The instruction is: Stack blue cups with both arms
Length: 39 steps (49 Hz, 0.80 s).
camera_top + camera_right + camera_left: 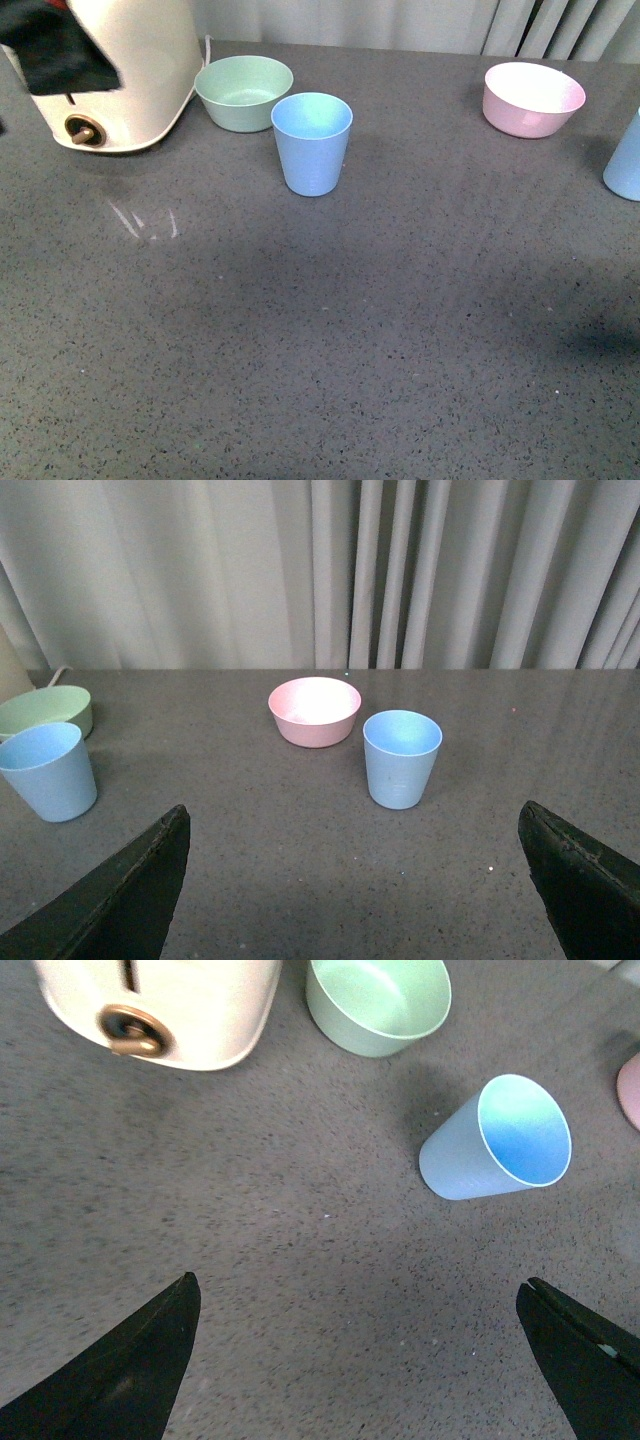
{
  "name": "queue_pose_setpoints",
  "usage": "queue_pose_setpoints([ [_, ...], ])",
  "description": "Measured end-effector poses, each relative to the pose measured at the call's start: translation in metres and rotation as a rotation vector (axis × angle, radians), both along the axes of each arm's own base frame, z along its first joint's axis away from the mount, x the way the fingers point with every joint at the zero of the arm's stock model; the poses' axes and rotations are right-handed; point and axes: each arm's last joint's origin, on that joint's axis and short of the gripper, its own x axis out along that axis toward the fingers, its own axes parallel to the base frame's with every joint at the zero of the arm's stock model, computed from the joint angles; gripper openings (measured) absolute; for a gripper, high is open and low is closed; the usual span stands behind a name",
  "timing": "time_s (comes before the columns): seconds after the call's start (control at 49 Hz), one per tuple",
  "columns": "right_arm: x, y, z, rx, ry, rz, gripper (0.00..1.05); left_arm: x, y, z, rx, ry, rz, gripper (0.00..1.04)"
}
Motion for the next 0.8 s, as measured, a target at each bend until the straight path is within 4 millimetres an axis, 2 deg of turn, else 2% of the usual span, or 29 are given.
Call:
queue_pose_setpoints([
  [0.082,0.000,0.000,0.000,0.000,0.000,0.000,0.96,0.031,-0.022,-0.010,0.003,0.050,-0.015,0.96],
  [0.224,0.000,0.000,0.000,0.000,0.000,0.000,0.96,0.066,-0.051,-0.012,0.002,0.073,-0.036,0.96],
  [0.633,0.000,0.000,0.000,0.000,0.000,0.000,0.96,0.124,-0.104,-0.035,0.058,0.167,-0.074,0.96],
  [0.796,0.000,0.000,0.000,0.000,0.000,0.000,0.96,0.139,-0.112,-0.040,0.098,0.191,-0.059,0.96],
])
